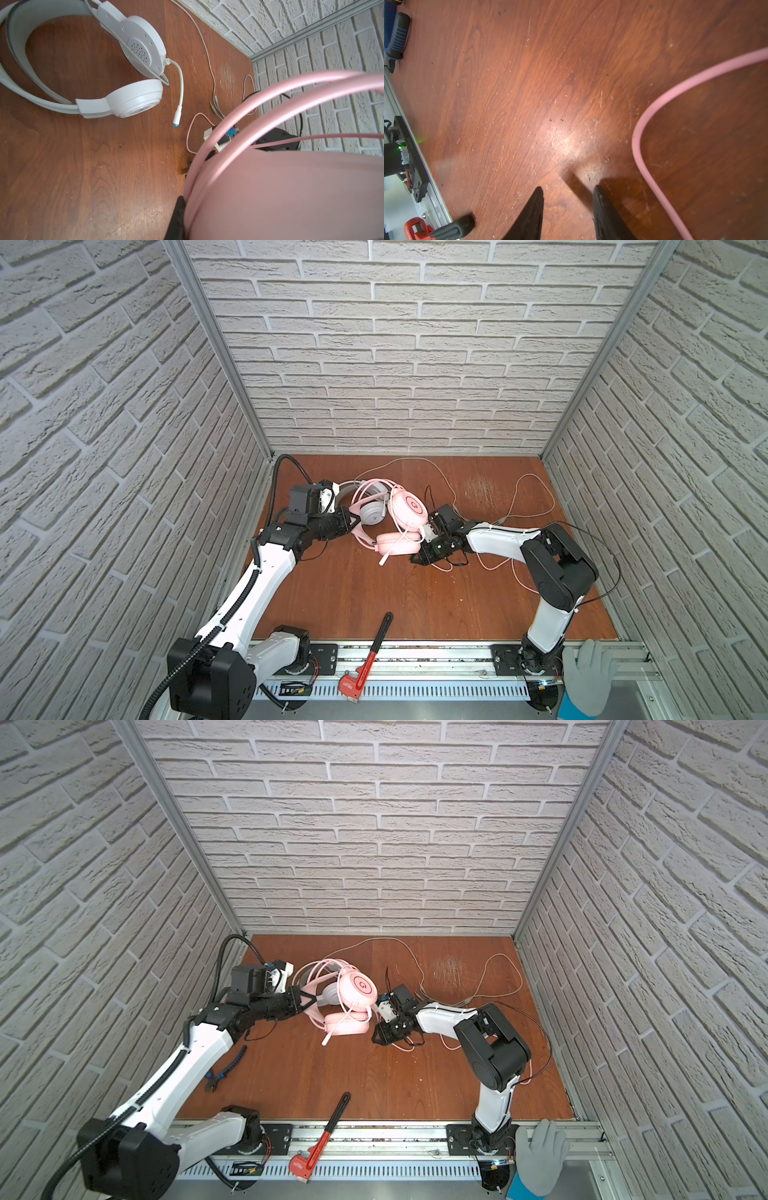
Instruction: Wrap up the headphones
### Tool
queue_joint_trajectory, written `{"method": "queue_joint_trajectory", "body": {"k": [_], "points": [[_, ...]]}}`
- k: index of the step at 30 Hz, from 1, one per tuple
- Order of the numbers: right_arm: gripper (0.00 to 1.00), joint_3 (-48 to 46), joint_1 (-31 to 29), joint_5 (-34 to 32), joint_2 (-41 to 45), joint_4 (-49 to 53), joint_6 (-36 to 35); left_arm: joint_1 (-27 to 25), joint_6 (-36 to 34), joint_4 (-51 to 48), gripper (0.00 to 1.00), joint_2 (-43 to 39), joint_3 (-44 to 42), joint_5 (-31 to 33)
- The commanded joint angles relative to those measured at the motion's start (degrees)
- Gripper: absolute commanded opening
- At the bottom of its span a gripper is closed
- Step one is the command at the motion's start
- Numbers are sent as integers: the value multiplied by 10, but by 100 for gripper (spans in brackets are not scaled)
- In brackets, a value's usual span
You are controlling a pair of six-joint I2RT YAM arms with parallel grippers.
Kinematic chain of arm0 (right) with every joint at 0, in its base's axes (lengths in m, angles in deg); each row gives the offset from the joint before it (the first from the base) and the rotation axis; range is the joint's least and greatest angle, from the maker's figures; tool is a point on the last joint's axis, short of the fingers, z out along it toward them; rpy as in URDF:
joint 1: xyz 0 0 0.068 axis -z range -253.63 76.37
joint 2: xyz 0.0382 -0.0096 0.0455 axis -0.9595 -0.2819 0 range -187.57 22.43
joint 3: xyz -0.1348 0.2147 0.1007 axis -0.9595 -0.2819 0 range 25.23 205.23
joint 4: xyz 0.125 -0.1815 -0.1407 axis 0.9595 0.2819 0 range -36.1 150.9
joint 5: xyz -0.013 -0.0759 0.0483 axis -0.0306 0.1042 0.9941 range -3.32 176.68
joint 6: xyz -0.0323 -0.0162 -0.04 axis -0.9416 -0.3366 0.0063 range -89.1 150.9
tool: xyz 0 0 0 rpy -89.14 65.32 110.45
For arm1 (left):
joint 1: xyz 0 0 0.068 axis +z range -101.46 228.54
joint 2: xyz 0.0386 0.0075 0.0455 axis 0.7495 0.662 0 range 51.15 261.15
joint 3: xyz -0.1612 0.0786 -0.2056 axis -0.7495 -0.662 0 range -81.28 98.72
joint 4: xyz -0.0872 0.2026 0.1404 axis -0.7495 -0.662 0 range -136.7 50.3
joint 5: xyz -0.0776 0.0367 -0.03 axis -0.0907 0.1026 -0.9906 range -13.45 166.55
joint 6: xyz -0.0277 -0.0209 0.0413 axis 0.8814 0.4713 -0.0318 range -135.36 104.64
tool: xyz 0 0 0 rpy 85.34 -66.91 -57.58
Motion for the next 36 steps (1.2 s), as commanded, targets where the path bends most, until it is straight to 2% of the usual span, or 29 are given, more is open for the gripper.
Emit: {"method": "queue_joint_trajectory", "body": {"k": [1,21,36], "points": [[42,-22,0,-12,0,12,2,10,25,66,0,-2,28,-15],[42,-34,-1,3,-7,5,9,94,77,95,0,42,64,3],[42,-12,-3,1,-32,13,-6,98,108,127,0,39,30,-17]]}}
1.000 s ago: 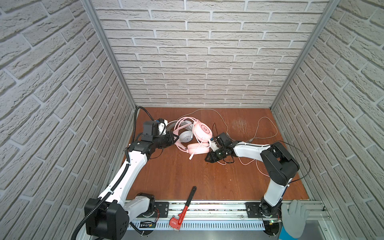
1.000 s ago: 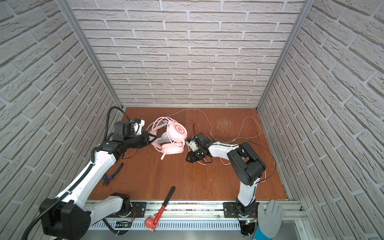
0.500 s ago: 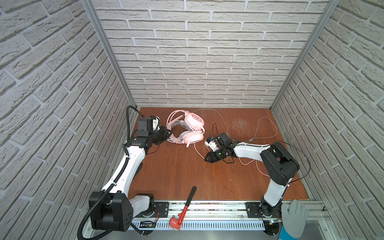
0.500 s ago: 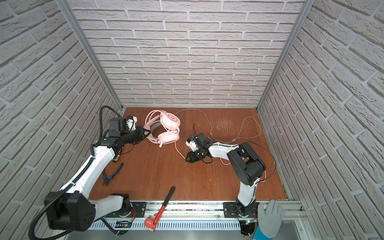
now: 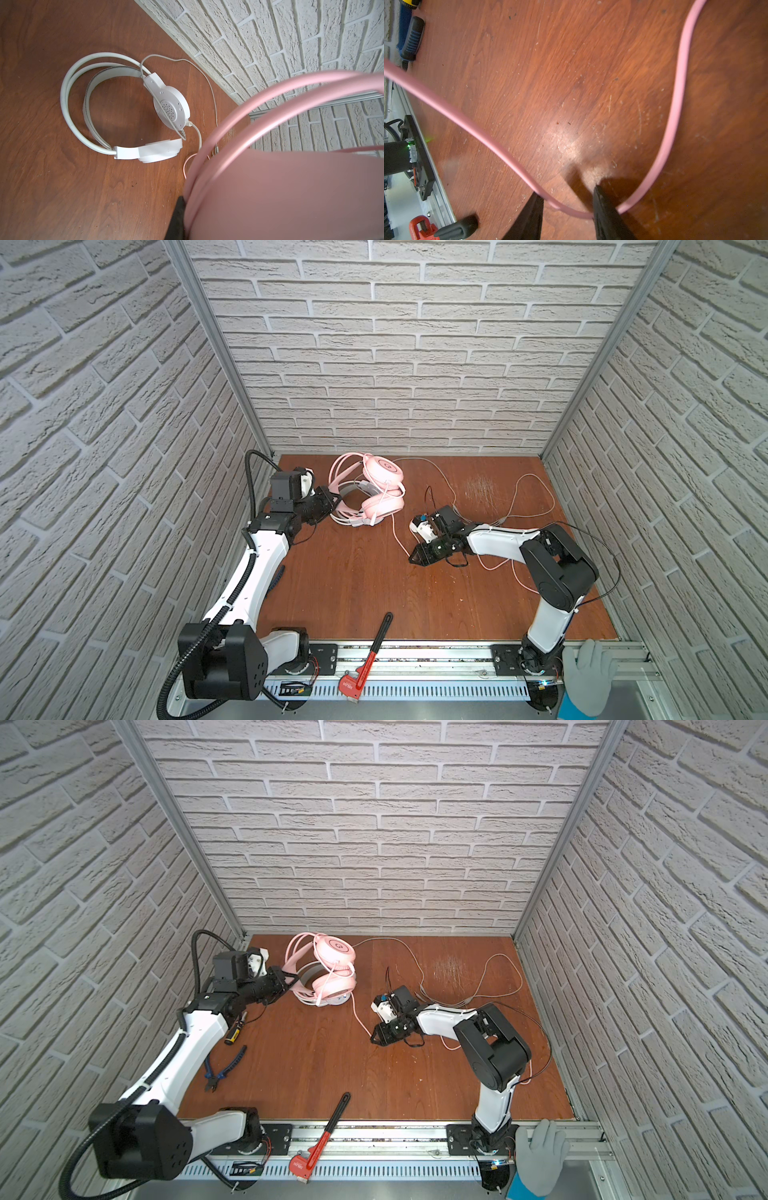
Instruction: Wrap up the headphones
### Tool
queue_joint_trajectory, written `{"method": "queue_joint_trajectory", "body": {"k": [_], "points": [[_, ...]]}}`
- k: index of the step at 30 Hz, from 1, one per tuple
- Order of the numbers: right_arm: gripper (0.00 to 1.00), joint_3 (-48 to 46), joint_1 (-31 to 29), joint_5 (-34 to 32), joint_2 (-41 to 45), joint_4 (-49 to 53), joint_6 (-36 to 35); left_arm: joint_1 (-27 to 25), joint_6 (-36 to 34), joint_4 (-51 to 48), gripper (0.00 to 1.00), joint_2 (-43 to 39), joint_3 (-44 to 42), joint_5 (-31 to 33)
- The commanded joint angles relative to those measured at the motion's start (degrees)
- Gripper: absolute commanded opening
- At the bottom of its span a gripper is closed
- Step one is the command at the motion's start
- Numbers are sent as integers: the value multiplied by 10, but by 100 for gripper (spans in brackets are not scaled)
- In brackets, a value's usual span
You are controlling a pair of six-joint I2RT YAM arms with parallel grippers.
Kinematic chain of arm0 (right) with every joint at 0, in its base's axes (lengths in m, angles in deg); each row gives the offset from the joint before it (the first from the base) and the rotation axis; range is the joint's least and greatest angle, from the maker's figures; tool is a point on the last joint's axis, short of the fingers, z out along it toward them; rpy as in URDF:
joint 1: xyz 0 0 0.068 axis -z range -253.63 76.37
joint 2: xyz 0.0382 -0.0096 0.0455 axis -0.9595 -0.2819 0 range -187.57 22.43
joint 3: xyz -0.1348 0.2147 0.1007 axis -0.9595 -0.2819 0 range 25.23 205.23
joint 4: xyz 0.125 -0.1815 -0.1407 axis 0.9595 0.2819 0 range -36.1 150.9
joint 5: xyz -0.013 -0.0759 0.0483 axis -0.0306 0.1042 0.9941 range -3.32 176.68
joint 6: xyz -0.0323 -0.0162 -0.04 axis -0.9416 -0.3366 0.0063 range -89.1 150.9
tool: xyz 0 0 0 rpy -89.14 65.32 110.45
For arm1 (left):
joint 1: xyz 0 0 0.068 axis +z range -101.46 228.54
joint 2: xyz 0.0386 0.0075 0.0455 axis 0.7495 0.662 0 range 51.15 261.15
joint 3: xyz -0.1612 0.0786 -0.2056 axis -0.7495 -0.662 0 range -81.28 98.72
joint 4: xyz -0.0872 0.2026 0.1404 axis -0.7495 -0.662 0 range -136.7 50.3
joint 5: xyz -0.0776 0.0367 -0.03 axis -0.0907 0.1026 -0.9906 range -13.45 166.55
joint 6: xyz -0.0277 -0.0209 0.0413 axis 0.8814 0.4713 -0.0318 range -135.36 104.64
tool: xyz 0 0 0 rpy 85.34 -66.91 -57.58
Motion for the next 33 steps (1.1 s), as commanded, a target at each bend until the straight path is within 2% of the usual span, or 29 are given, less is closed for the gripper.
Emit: {"method": "queue_joint_trajectory", "body": {"k": [1,6,14,20,25,31,33], "points": [[43,-1,-4,-17,-31,40,-9,2,21,60,0,-11,-1,-29],[46,17,-10,-21,-51,42,-15,3,32,73,0,-9,1,-41],[43,43,-34,-72,-79,79,-24,2,37,76,0,-9,-3,-43],[32,50,-44,-129,-85,108,-23,2,36,73,0,-13,-8,-39],[19,55,-56,-169,-85,129,-25,2,35,69,0,-13,-13,-37],[7,50,-58,-190,-85,138,-27,2,33,67,0,-18,-26,-35],[6,45,-58,-189,-78,137,-26,2,32,66,0,-21,-32,-33]]}}
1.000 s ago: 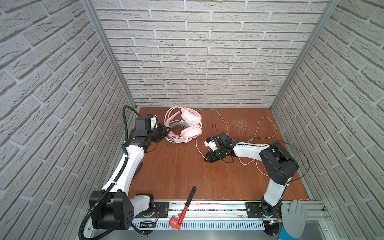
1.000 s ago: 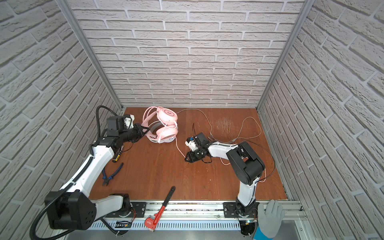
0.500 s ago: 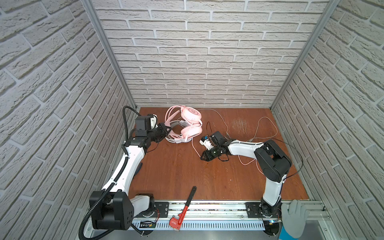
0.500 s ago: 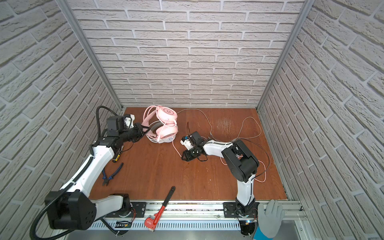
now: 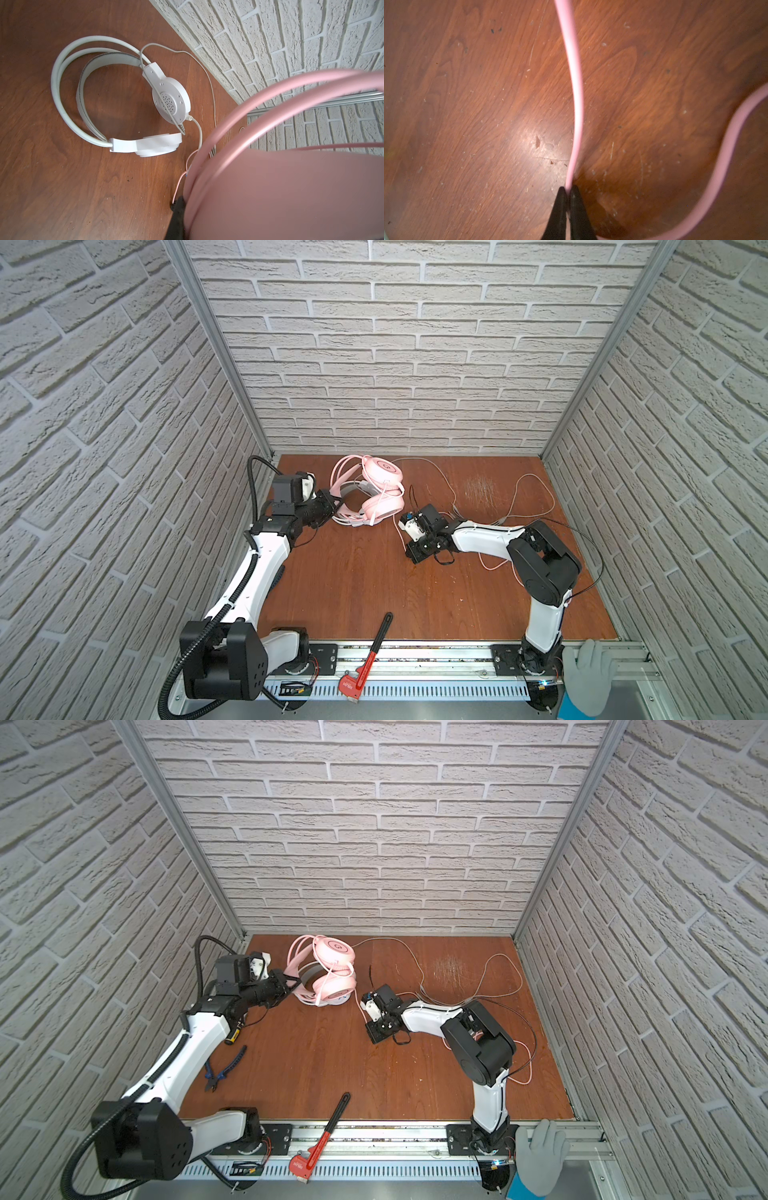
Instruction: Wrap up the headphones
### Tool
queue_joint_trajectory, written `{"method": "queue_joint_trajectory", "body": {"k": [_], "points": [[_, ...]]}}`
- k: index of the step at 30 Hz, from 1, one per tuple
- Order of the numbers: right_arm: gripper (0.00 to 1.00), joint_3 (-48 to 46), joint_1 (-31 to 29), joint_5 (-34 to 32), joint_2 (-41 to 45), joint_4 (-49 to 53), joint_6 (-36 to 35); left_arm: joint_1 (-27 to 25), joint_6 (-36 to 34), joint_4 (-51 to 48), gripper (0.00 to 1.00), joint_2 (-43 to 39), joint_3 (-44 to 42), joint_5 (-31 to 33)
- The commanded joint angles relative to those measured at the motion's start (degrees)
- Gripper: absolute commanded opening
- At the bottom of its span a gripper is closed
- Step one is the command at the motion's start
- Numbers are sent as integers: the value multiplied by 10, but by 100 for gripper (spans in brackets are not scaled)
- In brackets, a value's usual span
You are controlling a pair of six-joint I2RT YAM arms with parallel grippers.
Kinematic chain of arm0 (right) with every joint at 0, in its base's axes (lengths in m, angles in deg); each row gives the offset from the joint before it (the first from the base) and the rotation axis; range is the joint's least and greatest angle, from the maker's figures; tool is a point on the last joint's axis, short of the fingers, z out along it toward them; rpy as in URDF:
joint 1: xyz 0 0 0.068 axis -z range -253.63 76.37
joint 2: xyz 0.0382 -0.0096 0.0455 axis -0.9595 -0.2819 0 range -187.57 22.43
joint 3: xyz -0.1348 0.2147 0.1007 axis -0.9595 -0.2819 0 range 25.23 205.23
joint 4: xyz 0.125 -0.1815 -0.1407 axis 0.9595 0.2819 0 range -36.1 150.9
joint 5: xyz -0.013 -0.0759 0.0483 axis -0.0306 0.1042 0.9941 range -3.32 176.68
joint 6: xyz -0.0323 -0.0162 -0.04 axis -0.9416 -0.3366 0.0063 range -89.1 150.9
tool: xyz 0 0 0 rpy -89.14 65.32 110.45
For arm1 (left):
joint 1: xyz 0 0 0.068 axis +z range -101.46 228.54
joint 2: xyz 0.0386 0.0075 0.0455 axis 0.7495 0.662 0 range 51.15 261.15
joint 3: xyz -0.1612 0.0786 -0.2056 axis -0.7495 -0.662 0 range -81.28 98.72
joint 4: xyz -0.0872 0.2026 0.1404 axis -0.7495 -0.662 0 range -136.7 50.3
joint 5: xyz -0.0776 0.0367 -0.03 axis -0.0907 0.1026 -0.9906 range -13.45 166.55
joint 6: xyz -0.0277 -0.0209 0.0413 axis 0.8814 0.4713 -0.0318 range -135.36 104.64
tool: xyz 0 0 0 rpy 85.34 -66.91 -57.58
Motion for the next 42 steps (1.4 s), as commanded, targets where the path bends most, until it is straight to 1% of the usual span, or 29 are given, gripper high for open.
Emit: {"method": "queue_joint_trajectory", "body": {"k": [1,5,8,19,24,30,37,42], "points": [[6,-39,-4,-51,-24,85,-3,2,11,49,0,-22,-8,-16],[6,-77,-6,-11,22,43,-14,3,29,62,0,-26,-21,-12],[6,-104,-8,5,63,21,-20,3,49,76,0,-25,-34,-3],[6,-160,-20,41,180,24,-57,-9,68,86,0,-22,-55,43],[6,-164,-30,52,223,47,-73,-34,64,70,0,-17,-52,81],[6,-158,-47,48,263,83,-94,-67,64,47,0,1,-43,134],[6,-159,-58,45,319,104,-100,-89,67,11,0,16,-35,199],[6,-139,-70,44,329,129,-103,-96,67,-12,0,22,-26,233]]}}
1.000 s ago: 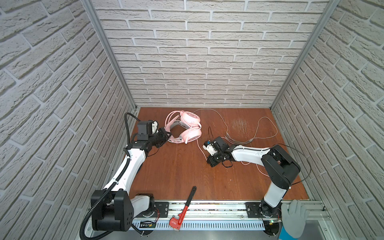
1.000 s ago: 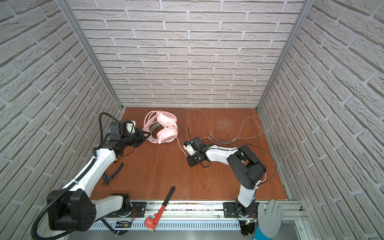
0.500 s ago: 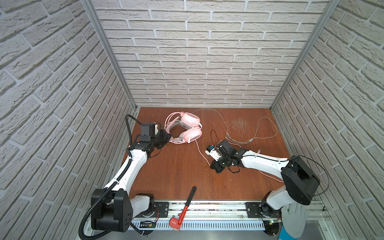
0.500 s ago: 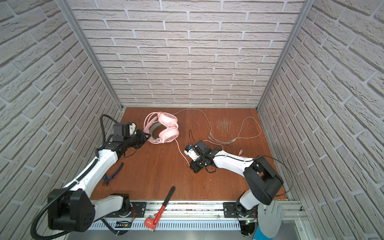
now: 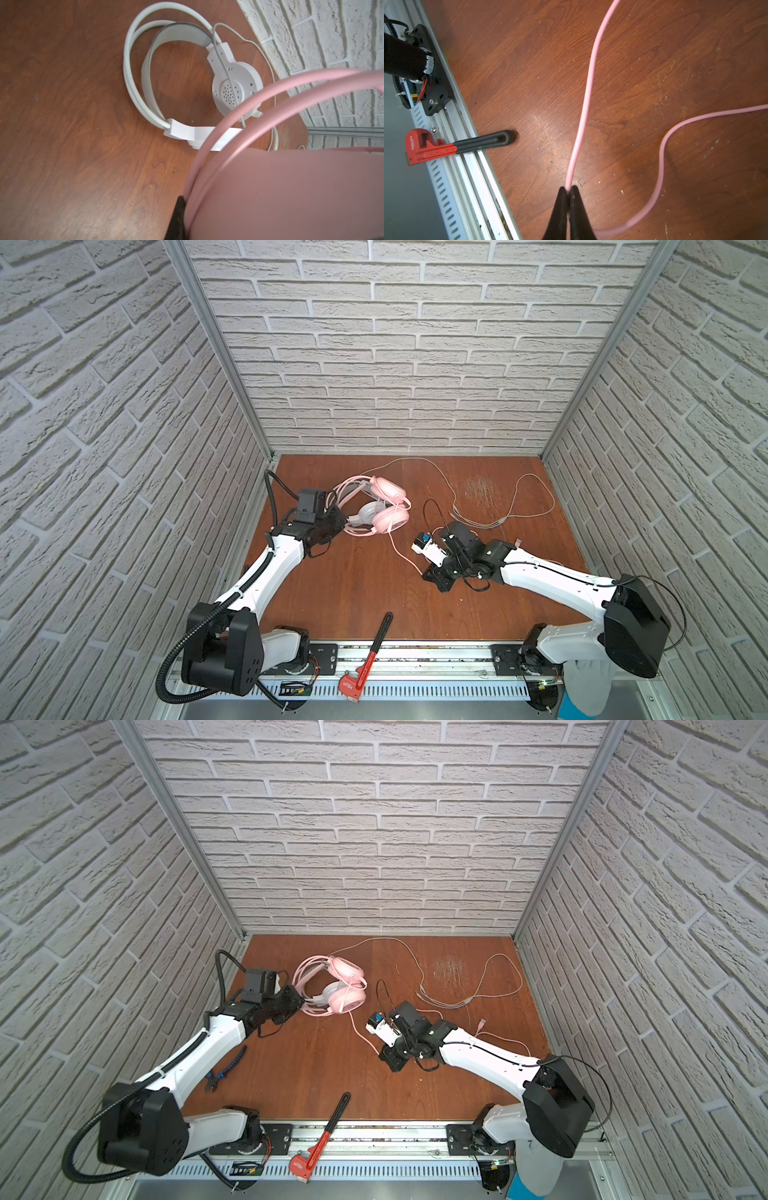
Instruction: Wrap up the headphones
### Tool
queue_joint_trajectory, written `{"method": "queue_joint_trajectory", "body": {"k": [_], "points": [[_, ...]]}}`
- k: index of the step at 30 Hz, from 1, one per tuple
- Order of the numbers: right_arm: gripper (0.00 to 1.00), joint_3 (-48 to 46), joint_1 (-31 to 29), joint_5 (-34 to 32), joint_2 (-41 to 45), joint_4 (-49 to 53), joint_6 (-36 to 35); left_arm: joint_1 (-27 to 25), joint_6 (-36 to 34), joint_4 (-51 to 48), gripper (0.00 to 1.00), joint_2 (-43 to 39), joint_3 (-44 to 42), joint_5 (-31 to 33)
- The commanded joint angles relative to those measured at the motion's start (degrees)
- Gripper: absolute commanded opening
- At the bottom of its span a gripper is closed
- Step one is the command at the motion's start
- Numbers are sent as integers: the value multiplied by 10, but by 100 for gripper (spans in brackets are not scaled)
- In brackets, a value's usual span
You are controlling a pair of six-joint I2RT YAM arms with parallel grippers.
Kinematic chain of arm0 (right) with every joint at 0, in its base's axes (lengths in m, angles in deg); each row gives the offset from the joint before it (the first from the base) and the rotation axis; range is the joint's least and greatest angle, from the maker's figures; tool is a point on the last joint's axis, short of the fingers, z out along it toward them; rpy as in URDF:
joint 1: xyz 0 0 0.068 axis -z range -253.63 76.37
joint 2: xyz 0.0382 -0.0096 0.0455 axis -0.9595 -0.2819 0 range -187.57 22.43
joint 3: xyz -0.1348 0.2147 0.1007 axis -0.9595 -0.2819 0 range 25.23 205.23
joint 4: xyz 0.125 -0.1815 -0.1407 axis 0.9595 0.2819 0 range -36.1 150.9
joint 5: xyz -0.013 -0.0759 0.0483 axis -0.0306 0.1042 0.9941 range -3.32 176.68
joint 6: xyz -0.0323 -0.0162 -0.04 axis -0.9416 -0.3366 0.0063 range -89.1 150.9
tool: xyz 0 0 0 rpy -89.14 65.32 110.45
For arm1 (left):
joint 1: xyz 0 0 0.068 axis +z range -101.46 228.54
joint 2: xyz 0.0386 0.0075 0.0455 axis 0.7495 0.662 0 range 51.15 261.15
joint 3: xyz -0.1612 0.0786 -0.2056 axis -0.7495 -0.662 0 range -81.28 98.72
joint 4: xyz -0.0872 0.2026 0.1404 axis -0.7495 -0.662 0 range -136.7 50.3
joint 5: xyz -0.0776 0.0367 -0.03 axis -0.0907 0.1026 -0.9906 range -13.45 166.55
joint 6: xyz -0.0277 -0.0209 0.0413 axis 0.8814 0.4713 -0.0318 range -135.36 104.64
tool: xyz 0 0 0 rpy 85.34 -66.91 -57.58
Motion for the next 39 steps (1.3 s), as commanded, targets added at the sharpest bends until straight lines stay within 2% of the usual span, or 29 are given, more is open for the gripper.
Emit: {"method": "queue_joint_trajectory", "body": {"k": [1,8,13,27,39], "points": [[6,23,-14,6,6,22,-11,-6,12,14,0,-3,28,32],[6,76,-35,-5,-17,73,-35,-31,5,-8,0,10,46,66],[6,92,-38,13,0,76,-44,-52,-5,-34,0,20,60,92],[5,105,-50,26,62,98,-131,-91,0,-68,0,31,60,134],[5,164,-56,31,32,166,-180,-138,0,-118,0,58,68,165]]}}
